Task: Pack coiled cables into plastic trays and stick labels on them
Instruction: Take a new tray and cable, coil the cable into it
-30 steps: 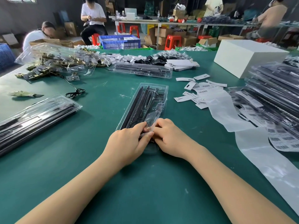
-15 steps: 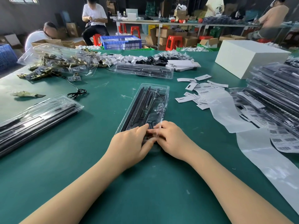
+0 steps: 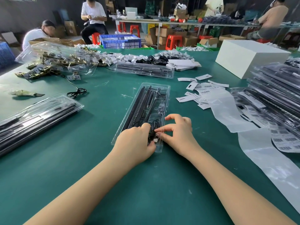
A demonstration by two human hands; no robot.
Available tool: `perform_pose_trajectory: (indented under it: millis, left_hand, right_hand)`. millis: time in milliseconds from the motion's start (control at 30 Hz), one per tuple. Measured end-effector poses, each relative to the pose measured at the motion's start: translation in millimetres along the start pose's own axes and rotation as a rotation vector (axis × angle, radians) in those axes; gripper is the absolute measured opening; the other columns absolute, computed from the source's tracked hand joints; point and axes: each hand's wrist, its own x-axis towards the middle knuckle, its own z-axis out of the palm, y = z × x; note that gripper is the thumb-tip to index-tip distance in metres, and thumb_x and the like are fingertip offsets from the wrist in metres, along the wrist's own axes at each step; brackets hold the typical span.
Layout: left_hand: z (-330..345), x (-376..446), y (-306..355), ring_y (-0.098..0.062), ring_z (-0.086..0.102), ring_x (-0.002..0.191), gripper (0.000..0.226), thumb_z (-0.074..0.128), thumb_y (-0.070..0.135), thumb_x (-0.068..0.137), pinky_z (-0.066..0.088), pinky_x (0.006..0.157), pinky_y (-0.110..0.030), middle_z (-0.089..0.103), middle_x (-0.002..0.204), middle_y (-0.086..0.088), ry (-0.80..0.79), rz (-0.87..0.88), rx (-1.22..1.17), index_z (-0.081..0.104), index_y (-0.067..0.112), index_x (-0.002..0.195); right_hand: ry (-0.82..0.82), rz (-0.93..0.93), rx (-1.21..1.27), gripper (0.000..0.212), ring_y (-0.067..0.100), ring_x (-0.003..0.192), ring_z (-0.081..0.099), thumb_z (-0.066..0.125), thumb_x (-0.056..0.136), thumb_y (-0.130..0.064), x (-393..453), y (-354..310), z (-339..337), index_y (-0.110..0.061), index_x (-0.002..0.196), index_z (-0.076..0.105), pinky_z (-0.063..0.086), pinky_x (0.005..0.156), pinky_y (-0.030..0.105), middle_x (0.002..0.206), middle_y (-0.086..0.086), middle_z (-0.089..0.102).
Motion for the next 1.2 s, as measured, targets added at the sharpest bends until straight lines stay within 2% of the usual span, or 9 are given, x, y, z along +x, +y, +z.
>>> perform_pose_trajectory:
  millis: [100,300,433,567,633,700,900,1067,1200]
  left_hand:
    - [2.0,-1.0,5.0,-0.026,0.064,0.086,0.034,0.045,0.04,0.09,0.03,0.056,-0.03,0.065,0.095,0.0,0.006,-0.02,0.059,0.047,0.02,0.118]
    - [6.8,-2.1,8.2,-0.025,0.063,0.093,0.028,0.042,0.037,0.092,0.032,0.062,-0.029,0.064,0.106,0.003,0.025,-0.037,0.046,0.047,0.02,0.113]
    - [0.5,-4.0,3.9,-0.024,0.061,0.083,0.019,0.042,0.039,0.091,0.027,0.058,-0.03,0.062,0.093,0.004,0.018,-0.012,0.007,0.045,0.021,0.098]
    - [-7.2,-5.3,0.2,-0.021,0.05,0.072,0.012,0.051,0.028,0.08,0.032,0.056,-0.033,0.055,0.075,0.007,-0.036,-0.049,-0.236,0.047,0.023,0.09]
    - [-10.7,-5.4,1.6,-0.023,0.054,0.078,0.019,0.052,0.02,0.075,0.041,0.058,-0.032,0.059,0.076,0.007,-0.038,-0.084,-0.295,0.053,0.024,0.093]
    - [-11.5,-6.4,1.1,-0.026,0.058,0.092,0.032,0.051,0.017,0.078,0.047,0.071,-0.035,0.064,0.093,0.004,-0.069,-0.06,-0.252,0.055,0.021,0.11]
    - [-9.4,-7.3,-3.2,-0.021,0.052,0.115,0.037,0.048,0.028,0.097,0.043,0.089,-0.035,0.053,0.13,0.001,-0.124,0.035,-0.133,0.042,0.016,0.132]
    - [-8.7,-5.4,-4.8,-0.02,0.049,0.118,0.037,0.045,0.03,0.1,0.041,0.089,-0.033,0.051,0.128,0.0,-0.151,0.082,-0.12,0.039,0.015,0.133]
    - [-5.1,-9.9,-0.2,-0.018,0.051,0.115,0.036,0.048,0.027,0.097,0.042,0.085,-0.031,0.055,0.127,0.003,-0.052,0.024,-0.112,0.043,0.018,0.131]
  right_hand:
    - [-0.051,0.058,0.002,0.013,0.019,0.125,0.034,0.071,0.086,-0.035,0.5,-1.1,-3.8,-0.04,0.098,0.074,0.027,0.109,0.041,0.14,-0.013,0.049]
    - [-0.139,0.05,0.045,0.02,0.014,0.122,0.034,0.068,0.088,-0.037,3.4,-2.5,-7.9,-0.056,0.087,0.06,0.026,0.109,0.046,0.142,-0.019,0.048]
    - [-0.136,0.021,-0.014,0.009,0.01,0.111,0.037,0.062,0.091,-0.036,3.9,4.5,-2.7,-0.045,0.094,0.064,0.026,0.105,0.042,0.139,-0.022,0.051]
    - [-0.086,-0.009,-0.041,0.006,0.01,0.101,0.036,0.063,0.089,-0.041,3.9,6.9,3.8,-0.043,0.094,0.065,0.027,0.093,0.034,0.126,-0.029,0.055]
    - [-0.071,-0.013,-0.053,0.006,0.009,0.101,0.035,0.063,0.089,-0.043,5.2,8.0,5.7,-0.045,0.094,0.065,0.024,0.088,0.032,0.128,-0.027,0.057]
    - [-0.057,-0.013,-0.053,0.007,0.01,0.102,0.036,0.063,0.088,-0.044,6.0,9.6,7.3,-0.045,0.094,0.066,0.025,0.087,0.032,0.128,-0.026,0.058]
    - [-0.075,0.01,-0.099,0.029,0.014,0.114,0.039,0.06,0.089,-0.049,9.3,12.8,8.7,-0.045,0.118,0.061,0.025,0.091,0.031,0.13,-0.026,0.056]
    - [-0.084,0.027,-0.085,0.036,0.015,0.119,0.038,0.06,0.089,-0.051,9.3,14.1,7.9,-0.043,0.124,0.06,0.025,0.095,0.033,0.133,-0.025,0.055]
    - [-0.087,0.014,-0.116,0.035,0.014,0.119,0.035,0.058,0.089,-0.052,9.7,14.8,9.5,-0.042,0.122,0.062,0.023,0.093,0.033,0.136,-0.026,0.051]
